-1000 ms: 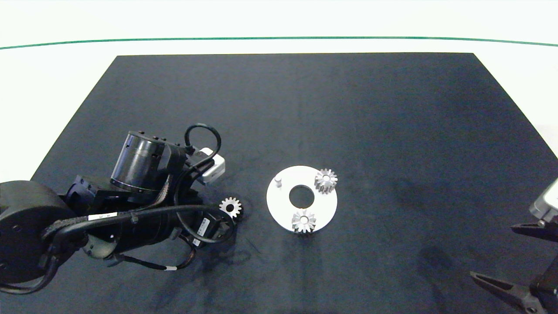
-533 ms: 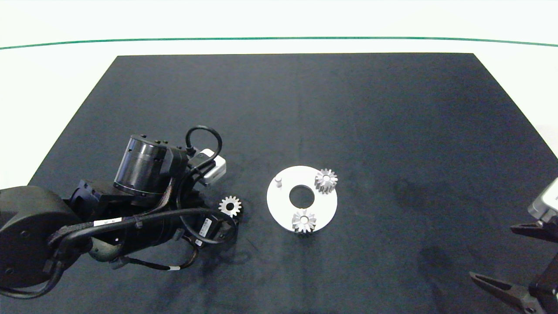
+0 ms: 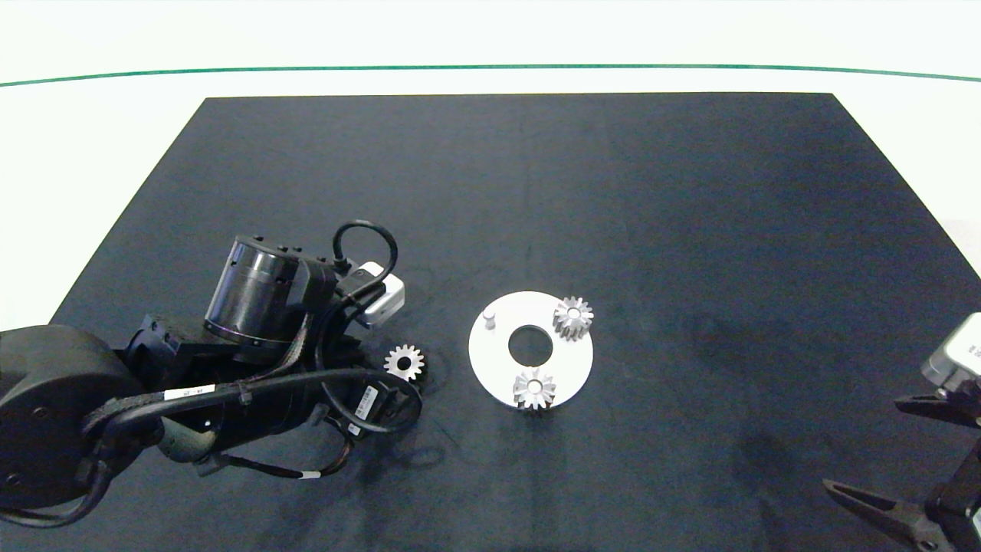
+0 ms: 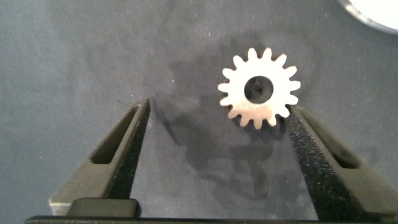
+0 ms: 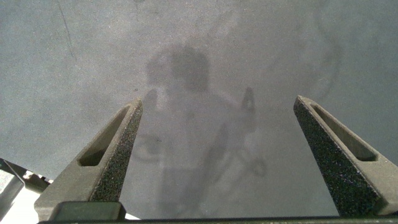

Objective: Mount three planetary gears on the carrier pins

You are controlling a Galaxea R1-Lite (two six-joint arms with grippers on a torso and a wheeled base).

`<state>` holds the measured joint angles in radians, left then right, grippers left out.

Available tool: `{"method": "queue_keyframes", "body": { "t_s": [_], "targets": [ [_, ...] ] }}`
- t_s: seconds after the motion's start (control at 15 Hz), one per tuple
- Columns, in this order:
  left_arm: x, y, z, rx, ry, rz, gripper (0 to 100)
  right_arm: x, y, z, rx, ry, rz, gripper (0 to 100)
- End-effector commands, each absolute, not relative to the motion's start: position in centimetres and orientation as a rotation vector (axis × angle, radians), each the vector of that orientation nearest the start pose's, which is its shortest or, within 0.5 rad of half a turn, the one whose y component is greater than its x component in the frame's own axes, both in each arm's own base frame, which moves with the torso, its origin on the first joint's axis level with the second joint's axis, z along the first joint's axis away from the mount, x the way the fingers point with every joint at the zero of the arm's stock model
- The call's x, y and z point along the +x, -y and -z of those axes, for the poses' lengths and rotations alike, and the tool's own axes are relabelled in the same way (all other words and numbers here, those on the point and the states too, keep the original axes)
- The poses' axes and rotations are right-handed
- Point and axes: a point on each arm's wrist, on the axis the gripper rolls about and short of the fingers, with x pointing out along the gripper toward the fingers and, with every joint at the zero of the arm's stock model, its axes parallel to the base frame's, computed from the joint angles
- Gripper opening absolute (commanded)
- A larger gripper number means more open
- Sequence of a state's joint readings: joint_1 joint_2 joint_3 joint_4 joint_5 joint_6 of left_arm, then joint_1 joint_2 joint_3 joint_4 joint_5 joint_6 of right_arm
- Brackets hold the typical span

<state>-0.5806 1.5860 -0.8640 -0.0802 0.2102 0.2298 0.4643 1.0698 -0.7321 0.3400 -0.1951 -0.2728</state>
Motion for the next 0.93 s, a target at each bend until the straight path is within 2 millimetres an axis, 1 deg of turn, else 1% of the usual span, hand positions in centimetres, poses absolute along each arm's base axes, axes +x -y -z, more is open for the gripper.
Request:
{"method": "queue_keyframes", "body": {
  "t_s": [0.07,0.33,0.6,0.8,0.93],
  "targets": [
    [22.7,14.3,-18.5,0.461,-0.536,0.422,79,11.5,-5.3,-21.2,-0.485,-0.610,-0.347,100],
    [22.8,14.5,-18.4,0.456,-0.541,0.423,71,11.7,-5.4,-21.1,-0.489,-0.621,-0.348,100],
    [22.3,15.9,-18.1,0.448,-0.547,0.467,62,11.7,-5.4,-21.0,-0.489,-0.623,-0.347,100],
    [23.1,16.7,-17.4,0.408,-0.571,0.459,58,11.8,-5.4,-20.9,-0.490,-0.629,-0.347,100],
    [23.2,16.7,-17.5,0.407,-0.570,0.458,58,11.8,-5.4,-20.7,-0.495,-0.637,-0.350,100]
  ]
}}
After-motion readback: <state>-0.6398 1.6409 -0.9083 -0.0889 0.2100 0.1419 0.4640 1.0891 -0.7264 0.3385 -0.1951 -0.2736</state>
